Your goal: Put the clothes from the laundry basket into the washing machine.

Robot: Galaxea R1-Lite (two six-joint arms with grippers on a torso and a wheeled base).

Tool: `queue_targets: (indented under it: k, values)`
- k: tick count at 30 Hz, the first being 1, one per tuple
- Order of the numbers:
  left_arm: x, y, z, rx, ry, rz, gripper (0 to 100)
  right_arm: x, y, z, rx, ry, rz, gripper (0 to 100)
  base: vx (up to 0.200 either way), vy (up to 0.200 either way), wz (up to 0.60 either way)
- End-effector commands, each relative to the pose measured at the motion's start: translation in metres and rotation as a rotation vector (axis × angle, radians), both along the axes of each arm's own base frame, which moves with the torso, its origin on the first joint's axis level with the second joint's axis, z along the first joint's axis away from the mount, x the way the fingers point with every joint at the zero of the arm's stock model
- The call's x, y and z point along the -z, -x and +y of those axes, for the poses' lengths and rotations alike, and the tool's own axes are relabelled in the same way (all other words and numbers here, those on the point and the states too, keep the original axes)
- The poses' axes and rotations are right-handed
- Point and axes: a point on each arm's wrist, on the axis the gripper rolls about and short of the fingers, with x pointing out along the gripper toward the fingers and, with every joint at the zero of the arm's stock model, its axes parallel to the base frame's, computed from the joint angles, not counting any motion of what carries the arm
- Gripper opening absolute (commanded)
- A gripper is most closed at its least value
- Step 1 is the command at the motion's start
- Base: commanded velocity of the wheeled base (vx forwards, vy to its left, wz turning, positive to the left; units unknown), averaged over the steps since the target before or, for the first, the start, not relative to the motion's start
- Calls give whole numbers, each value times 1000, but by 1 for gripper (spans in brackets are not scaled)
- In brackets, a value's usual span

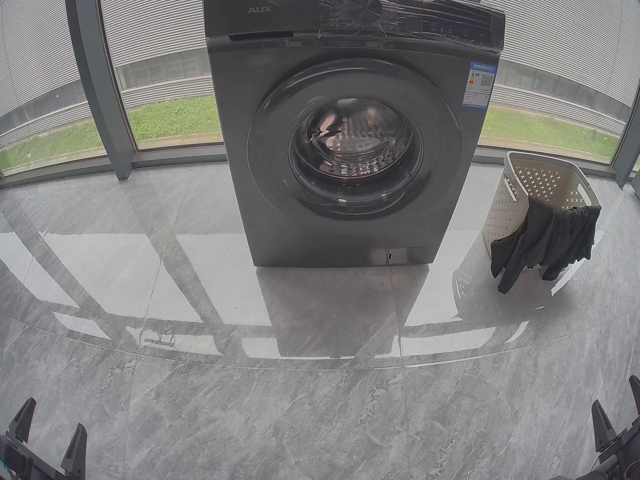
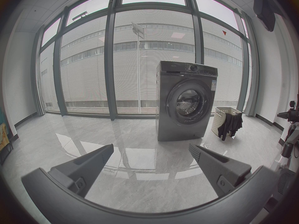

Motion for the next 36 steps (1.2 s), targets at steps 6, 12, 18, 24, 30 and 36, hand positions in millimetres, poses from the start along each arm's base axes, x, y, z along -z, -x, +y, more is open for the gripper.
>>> queue_targets:
  k: [6,12,18,24,30,36]
  values:
    - [5,0,0,0,0,-2,100,5,-1,0,1,0,15,100,0,0,0]
    - [5,0,0,1,5,-2,100,5,-1,0,-1,2,15,100,167,0,0]
    - [5,0,0,0,3,-2,100,5,-1,0,-1,2,15,100,200,0,0]
    - [5,0,0,0,3,-2,100,5,-1,0,-1,2,15,100,200,0,0]
    - [5,0,0,0,2,-2,100,5,-1,0,-2,3,15,100,200,0,0]
    - [5,0,0,0,3,-2,100,5,-1,0,-2,3,15,100,200,0,0]
